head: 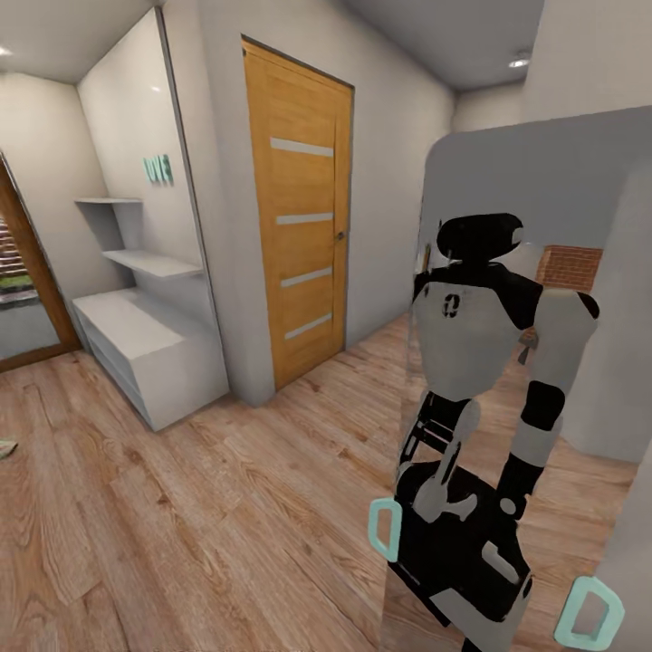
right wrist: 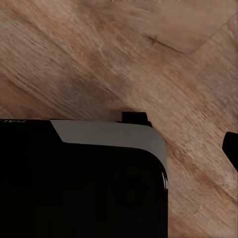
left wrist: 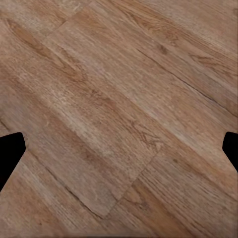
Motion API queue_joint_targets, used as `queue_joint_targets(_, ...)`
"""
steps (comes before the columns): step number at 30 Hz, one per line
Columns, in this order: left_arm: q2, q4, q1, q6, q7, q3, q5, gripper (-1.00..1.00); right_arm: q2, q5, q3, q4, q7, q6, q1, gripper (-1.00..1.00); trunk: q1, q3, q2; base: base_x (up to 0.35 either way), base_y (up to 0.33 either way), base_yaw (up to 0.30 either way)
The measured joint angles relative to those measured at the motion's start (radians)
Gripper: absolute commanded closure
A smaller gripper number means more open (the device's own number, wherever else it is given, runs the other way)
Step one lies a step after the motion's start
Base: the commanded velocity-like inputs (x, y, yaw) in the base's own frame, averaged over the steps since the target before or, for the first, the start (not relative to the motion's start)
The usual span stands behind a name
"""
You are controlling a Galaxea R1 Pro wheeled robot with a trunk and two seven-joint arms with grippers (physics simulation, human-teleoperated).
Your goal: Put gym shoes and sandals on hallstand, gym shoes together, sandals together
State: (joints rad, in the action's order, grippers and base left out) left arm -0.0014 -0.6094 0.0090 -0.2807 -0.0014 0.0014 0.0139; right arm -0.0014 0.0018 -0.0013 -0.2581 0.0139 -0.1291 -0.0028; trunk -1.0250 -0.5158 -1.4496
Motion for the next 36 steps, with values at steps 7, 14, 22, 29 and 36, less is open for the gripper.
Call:
queue_joint_targets(7, 0.000, 0.000, 0.000, 0.000, 0.000, 0.000, 0.000, -1.00, 0.000, 0.000, 0.000, 0.000, 0.000, 0.000, 0.000, -1.00, 0.000, -0.007, 0.000, 0.000, 0.000, 0.219)
queue_joint_targets(14, 0.000, 0.000, 0.000, 0.000, 0.000, 0.000, 0.000, -1.00, 0.000, 0.000, 0.000, 0.000, 0.000, 0.000, 0.000, -1.00, 0.000, -0.014, 0.000, 0.000, 0.000, 0.224)
queue_joint_targets(22, 0.000, 0.001, 0.000, 0.000, 0.000, 0.000, 0.000, -1.00, 0.000, 0.000, 0.000, 0.000, 0.000, 0.000, 0.000, -1.00, 0.000, -0.022, 0.000, 0.000, 0.000, 0.224)
queue_joint_targets(29, 0.000, 0.000, 0.000, 0.000, 0.000, 0.000, 0.000, -1.00, 0.000, 0.000, 0.000, 0.000, 0.000, 0.000, 0.000, -1.00, 0.000, -0.029, 0.000, 0.000, 0.000, 0.224)
queue_joint_targets(36, 0.000, 0.001, 0.000, 0.000, 0.000, 0.000, 0.001, -1.00, 0.000, 0.000, 0.000, 0.000, 0.000, 0.000, 0.000, -1.00, 0.000, -0.036, 0.000, 0.000, 0.000, 0.224)
